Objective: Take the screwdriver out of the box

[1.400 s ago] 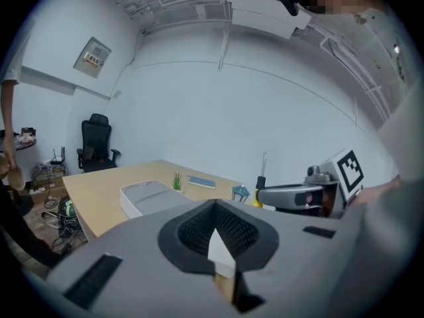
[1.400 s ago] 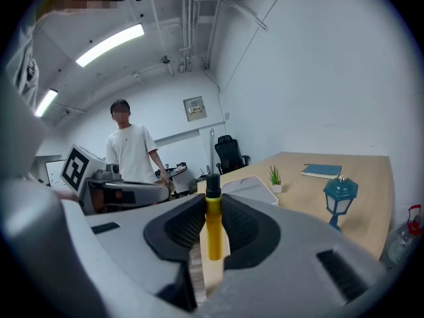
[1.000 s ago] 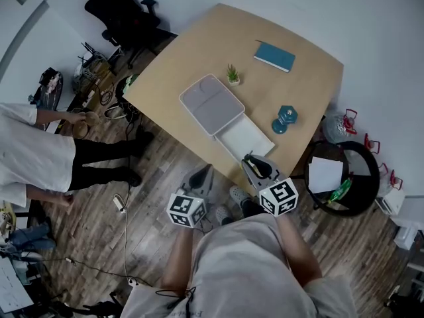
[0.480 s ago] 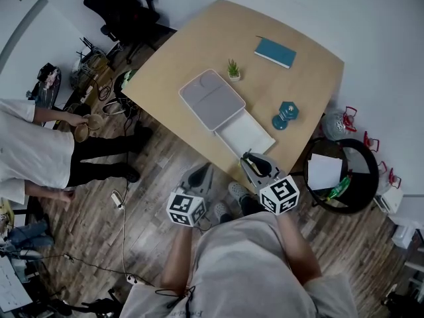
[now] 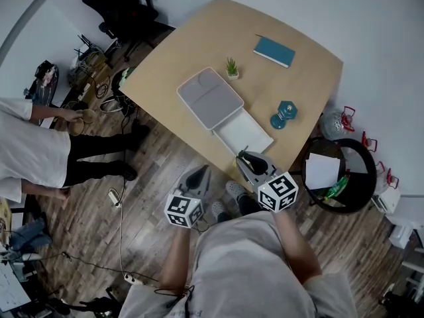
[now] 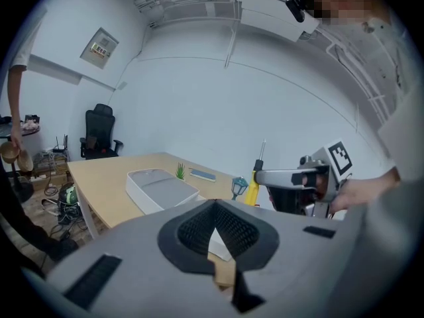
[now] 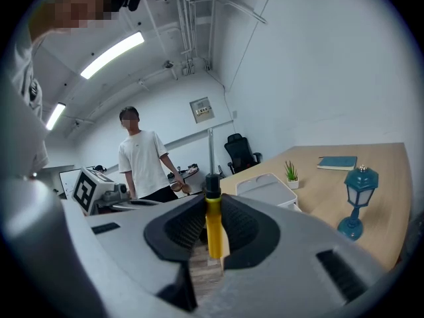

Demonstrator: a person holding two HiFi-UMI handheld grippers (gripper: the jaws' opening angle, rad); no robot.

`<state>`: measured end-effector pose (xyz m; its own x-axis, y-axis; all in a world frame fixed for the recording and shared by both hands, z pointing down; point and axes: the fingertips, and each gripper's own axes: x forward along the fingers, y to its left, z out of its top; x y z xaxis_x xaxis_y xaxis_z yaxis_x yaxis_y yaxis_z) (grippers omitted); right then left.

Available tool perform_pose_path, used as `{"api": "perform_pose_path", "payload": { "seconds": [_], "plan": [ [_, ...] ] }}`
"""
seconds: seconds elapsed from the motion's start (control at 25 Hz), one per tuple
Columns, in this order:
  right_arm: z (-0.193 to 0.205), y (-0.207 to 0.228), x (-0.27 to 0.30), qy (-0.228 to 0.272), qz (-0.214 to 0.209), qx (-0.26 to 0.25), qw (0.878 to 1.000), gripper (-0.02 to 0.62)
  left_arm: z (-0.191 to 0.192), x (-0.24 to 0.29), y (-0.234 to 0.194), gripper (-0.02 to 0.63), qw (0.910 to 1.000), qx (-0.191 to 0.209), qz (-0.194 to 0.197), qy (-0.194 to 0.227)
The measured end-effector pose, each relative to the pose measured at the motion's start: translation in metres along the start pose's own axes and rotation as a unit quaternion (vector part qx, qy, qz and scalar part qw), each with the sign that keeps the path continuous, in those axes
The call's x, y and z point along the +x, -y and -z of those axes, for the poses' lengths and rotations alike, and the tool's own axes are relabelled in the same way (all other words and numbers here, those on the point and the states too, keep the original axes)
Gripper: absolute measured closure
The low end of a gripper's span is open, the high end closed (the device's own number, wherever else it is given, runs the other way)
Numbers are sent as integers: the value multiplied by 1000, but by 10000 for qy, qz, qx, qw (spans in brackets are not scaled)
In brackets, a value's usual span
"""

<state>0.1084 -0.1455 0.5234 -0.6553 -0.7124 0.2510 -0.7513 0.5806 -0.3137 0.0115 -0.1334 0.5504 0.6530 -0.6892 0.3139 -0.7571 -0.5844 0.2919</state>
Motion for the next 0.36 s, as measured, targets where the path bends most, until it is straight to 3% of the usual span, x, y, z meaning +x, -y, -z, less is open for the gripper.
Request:
{"api": "perform_pose_path", "payload": {
  "seconds": [0.36],
  "plan": [
    [-1,3,3,10,34,92,10000,515,1,-1,2,601,9998,-155,86,106]
  ]
}}
